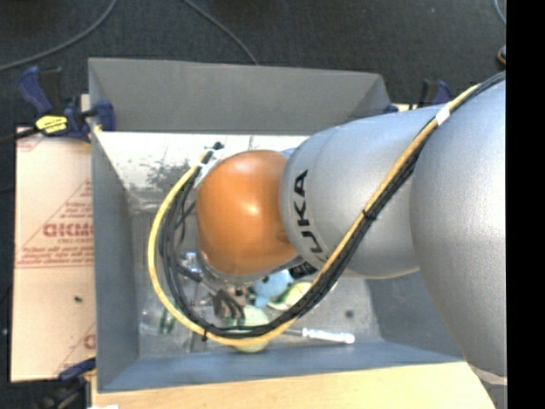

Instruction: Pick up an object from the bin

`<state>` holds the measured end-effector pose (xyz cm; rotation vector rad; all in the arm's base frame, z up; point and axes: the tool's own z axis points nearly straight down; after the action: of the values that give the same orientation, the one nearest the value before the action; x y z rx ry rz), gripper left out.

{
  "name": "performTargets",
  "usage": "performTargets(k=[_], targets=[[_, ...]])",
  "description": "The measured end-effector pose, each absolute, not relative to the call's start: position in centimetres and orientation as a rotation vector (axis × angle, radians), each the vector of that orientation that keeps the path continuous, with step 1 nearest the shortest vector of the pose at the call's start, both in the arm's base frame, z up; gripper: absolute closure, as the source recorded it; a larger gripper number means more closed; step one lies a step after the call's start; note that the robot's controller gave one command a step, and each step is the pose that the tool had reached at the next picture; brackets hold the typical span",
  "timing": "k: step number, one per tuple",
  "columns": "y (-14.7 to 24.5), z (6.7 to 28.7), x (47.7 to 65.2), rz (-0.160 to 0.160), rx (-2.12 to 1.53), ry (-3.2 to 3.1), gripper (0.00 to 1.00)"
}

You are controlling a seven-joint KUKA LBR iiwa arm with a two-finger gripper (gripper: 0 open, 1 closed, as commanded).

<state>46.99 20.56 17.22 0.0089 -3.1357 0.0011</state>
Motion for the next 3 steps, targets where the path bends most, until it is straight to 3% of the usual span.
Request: performTargets(k=[1,2,3], targets=[[20.4,17.7,47.2,-0.002,-0.001,-3.143,0.00],[20.7,6.6,49.0,-0.001,-0.065,-3.138,0.00],[22.8,7.6,51.3,-0.005,-0.323,-3.125,0.00]])
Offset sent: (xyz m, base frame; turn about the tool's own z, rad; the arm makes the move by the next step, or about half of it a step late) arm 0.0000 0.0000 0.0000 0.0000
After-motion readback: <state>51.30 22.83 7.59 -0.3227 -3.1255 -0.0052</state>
